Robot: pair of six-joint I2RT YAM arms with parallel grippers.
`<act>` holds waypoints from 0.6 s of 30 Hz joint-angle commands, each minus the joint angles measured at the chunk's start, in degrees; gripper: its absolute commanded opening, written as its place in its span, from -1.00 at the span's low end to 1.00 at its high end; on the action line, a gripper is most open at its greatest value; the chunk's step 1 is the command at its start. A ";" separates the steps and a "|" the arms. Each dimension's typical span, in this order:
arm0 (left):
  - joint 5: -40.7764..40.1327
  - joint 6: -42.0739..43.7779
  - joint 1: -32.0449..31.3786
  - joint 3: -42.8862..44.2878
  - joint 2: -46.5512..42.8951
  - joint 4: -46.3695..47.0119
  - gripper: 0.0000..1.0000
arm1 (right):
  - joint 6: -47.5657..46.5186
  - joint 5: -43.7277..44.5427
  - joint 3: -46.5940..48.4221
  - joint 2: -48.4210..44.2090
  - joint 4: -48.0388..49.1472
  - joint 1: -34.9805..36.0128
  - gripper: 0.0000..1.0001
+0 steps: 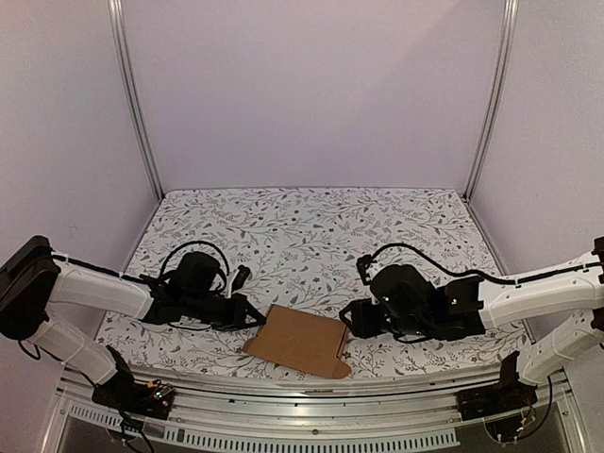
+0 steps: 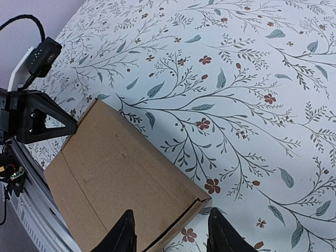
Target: Fold the paper box
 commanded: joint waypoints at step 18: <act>-3.76 -2.59 0.31 -1.04 -1.24 -3.49 -0.98 | 10.56 -5.79 -3.56 8.54 6.81 0.38 -0.05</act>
